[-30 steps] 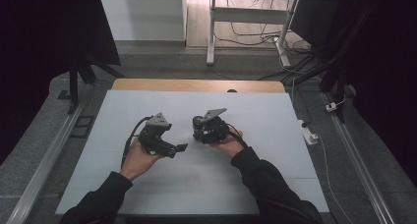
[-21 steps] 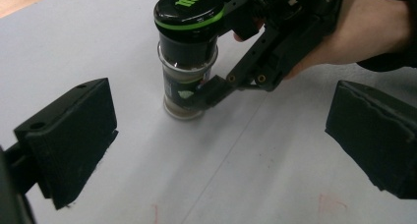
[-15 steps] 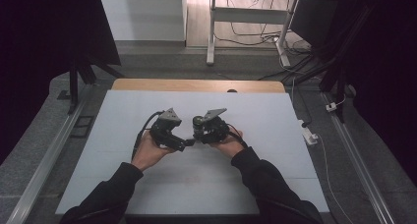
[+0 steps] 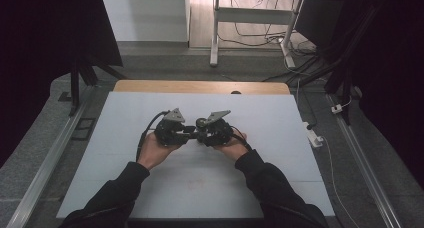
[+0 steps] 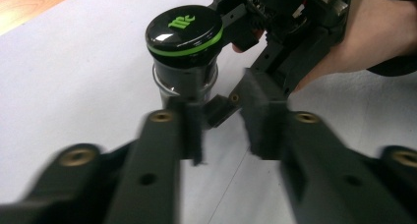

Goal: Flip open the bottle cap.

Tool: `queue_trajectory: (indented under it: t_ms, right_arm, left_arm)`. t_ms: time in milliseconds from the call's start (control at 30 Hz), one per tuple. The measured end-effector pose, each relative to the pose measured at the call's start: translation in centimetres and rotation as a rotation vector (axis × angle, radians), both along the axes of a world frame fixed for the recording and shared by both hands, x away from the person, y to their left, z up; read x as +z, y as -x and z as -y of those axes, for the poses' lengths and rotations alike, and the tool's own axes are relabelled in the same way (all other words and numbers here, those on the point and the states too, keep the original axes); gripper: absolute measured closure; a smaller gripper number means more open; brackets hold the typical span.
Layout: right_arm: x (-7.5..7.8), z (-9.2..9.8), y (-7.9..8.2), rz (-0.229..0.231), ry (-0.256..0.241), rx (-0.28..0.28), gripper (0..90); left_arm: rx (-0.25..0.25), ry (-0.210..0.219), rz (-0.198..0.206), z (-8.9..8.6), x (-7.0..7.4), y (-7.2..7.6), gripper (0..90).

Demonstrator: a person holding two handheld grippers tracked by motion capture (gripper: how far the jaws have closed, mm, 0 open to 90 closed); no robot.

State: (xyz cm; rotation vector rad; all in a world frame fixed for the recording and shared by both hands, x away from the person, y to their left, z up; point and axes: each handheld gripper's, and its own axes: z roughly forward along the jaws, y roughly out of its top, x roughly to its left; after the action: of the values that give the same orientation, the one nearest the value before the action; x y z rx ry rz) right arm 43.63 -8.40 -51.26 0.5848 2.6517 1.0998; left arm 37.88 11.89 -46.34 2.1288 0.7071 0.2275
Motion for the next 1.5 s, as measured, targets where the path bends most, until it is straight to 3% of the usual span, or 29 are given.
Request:
queue_trajectory:
  t_ms: [133,400,1000,1333,1400,1500]
  right_arm:
    - [0.0,0.0,0.0,-0.001,-0.002,-0.001,52.5]
    - [0.0,0.0,0.0,0.001,-0.002,-0.001,52.5]
    - [-0.1,0.0,0.1,0.006,-0.001,-0.002,52.5]
    - [-0.1,0.0,0.0,0.0,-0.007,-0.009,52.4]
    - [-0.1,0.0,0.1,0.015,0.006,0.0,52.5]
    - [-0.1,0.0,0.1,0.008,0.003,-0.003,52.5]
  left_arm:
    - [-0.003,0.01,-0.015,0.4,-0.1,-0.3,88.7]
    - [0.002,-0.005,-0.032,0.8,-0.4,-0.7,88.9]
    - [0.027,0.052,-0.039,0.7,0.6,-1.5,89.0]
    - [0.026,0.05,-0.036,0.7,0.9,-1.9,89.1]
    - [0.048,0.04,-0.023,0.7,1.0,-1.9,89.1]
    - [0.048,0.056,-0.031,0.6,1.2,-2.3,89.1]
